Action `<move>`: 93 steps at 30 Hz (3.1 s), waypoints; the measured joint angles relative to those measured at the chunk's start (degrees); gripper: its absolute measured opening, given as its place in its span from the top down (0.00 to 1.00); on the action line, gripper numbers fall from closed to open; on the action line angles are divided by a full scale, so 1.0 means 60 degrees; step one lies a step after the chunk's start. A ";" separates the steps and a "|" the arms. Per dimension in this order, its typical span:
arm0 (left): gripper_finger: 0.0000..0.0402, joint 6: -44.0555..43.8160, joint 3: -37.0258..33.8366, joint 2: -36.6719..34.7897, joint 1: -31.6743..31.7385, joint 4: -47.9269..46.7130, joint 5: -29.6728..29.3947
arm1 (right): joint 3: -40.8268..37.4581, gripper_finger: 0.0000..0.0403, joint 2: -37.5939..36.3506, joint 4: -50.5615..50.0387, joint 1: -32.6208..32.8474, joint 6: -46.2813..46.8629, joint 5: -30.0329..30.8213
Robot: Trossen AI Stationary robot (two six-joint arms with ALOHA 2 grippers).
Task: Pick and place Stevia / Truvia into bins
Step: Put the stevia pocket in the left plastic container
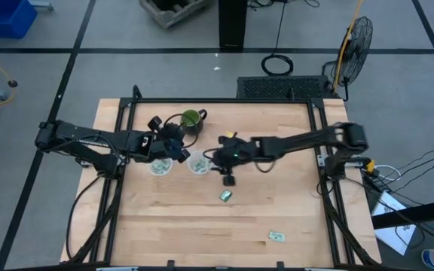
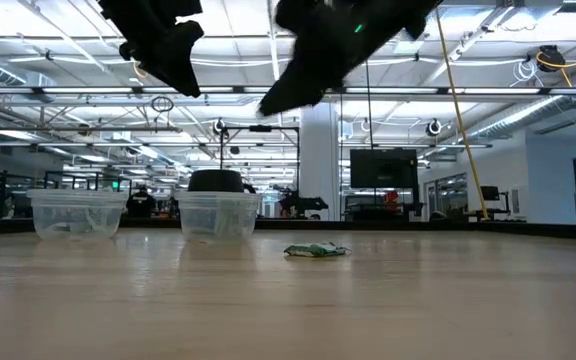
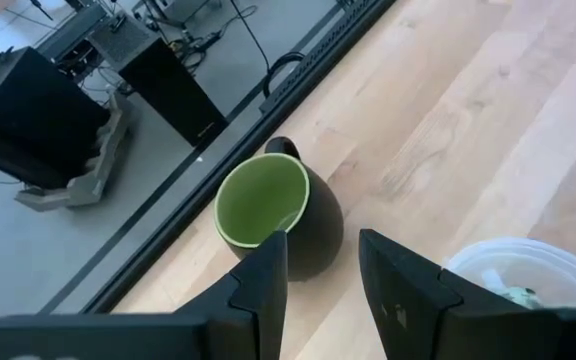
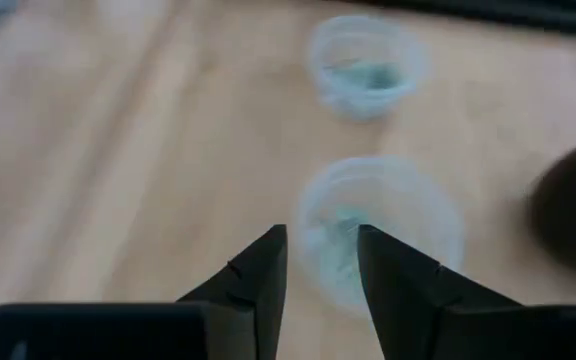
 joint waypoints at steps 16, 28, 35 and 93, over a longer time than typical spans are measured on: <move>0.67 0.2374 0.0010 0.0933 -0.0678 0.2079 0.4747 | -0.3109 0.77 -0.4684 -0.1854 0.2169 0.3607 -0.0703; 0.67 0.5805 0.0007 0.4079 -0.2025 0.5954 0.6555 | -0.5304 0.77 -0.6807 0.0948 0.1534 0.3391 -0.0679; 0.67 0.6145 0.0005 0.5704 -0.2004 0.7571 0.6508 | -0.5304 0.77 -0.7477 0.0956 0.1248 0.2214 -0.0676; 0.95 -0.3341 -0.0479 0.0406 -0.2683 -0.3901 0.3359 | -0.5304 0.77 -0.7439 0.0827 0.1221 0.1707 0.1347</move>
